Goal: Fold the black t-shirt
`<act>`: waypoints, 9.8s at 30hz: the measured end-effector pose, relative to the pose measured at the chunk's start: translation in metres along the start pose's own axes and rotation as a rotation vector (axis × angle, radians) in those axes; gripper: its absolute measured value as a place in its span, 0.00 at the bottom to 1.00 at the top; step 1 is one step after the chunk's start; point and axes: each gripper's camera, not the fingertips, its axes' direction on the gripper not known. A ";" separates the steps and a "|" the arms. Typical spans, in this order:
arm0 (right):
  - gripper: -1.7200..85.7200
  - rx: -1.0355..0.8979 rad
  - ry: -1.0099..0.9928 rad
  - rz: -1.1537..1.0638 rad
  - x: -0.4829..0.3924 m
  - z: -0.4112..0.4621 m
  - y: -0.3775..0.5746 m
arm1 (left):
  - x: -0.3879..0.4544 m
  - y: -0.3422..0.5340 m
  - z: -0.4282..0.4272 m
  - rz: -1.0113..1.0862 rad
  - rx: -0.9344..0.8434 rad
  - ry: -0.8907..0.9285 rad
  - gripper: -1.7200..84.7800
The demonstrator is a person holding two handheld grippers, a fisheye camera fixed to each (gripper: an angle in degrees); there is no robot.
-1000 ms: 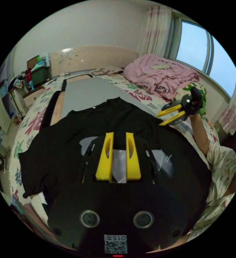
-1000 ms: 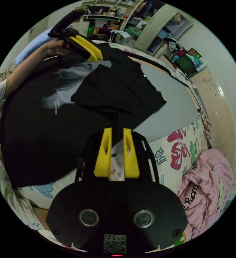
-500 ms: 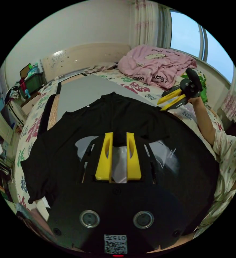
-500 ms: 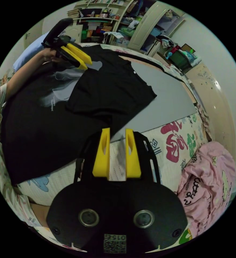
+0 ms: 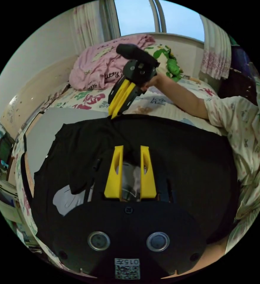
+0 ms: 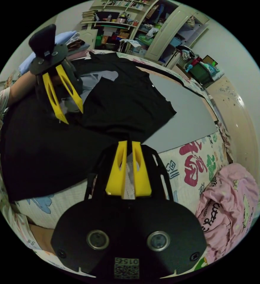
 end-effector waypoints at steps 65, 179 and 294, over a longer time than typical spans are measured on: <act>0.08 0.074 -0.186 -0.388 0.003 0.014 0.086 | -0.131 0.058 -0.026 -0.593 -0.075 -0.073 0.02; 0.11 0.341 -0.132 0.743 0.206 -0.021 -0.240 | -0.085 0.123 -0.074 -0.607 0.163 -0.439 0.06; 0.11 0.481 -0.528 0.275 0.233 -0.024 0.353 | 0.268 0.215 0.125 -0.532 0.306 -0.453 0.08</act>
